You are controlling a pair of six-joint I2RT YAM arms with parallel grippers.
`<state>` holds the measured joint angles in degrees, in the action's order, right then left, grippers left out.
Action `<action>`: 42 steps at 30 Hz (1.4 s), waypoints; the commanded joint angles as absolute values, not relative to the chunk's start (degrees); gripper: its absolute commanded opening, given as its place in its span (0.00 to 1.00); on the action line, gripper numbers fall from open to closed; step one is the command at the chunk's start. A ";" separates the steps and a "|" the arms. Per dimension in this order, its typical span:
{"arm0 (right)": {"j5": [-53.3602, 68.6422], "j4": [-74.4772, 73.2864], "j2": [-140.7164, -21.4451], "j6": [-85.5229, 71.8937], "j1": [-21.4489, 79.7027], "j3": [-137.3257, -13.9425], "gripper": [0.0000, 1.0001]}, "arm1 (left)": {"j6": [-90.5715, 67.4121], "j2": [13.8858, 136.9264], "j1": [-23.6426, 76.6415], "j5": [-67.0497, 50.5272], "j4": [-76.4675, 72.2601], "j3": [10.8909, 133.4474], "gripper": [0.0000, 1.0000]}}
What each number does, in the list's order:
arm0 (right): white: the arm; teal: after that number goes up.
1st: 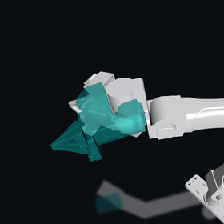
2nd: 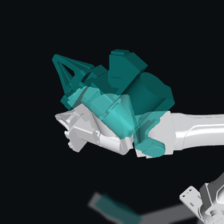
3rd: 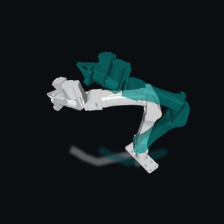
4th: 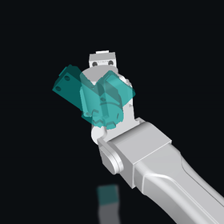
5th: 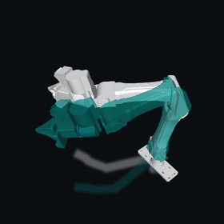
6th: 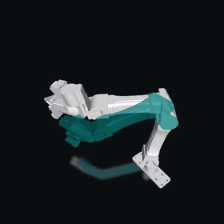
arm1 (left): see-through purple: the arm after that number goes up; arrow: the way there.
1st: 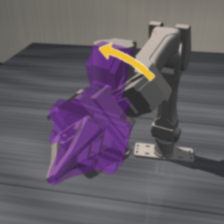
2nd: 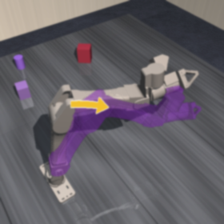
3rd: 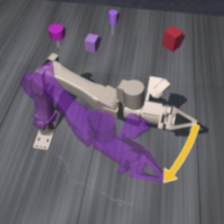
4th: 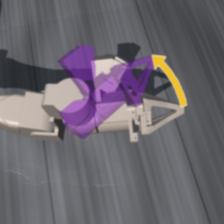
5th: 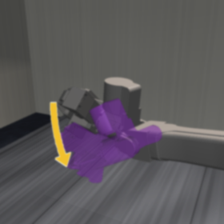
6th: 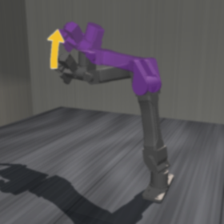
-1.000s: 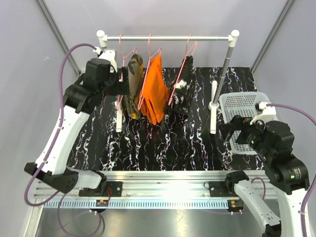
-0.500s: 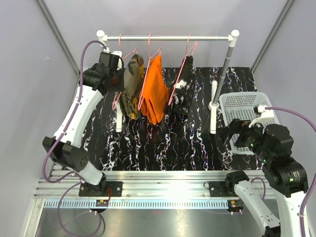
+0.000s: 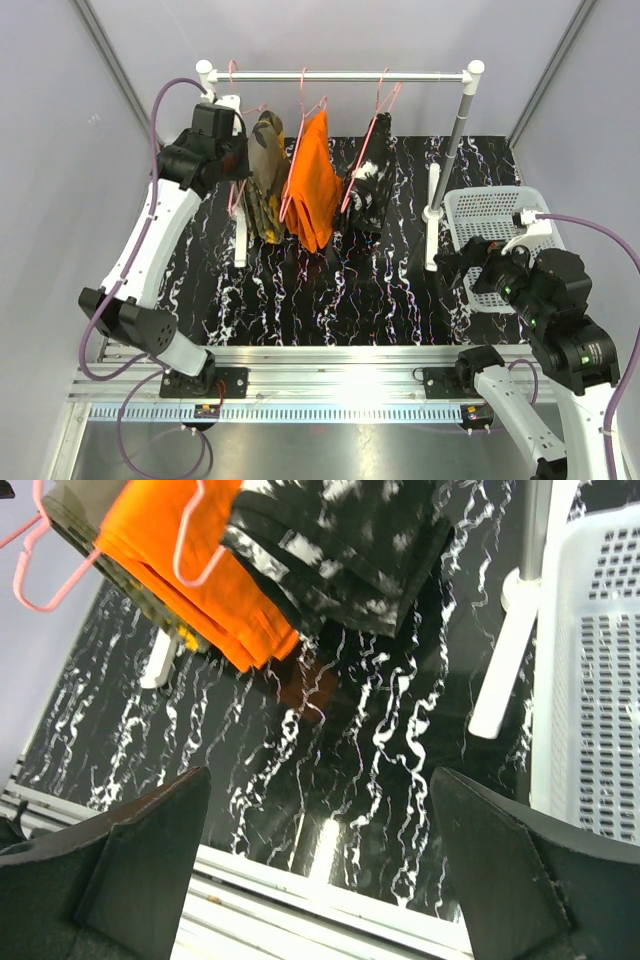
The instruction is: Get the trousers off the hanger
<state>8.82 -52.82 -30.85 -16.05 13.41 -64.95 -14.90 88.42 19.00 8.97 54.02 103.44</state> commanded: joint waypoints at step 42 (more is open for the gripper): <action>-21.51 -23.23 -76.97 -2.73 70.11 -93.35 0.99 | -34.98 47.63 24.61 18.80 57.38 110.90 0.00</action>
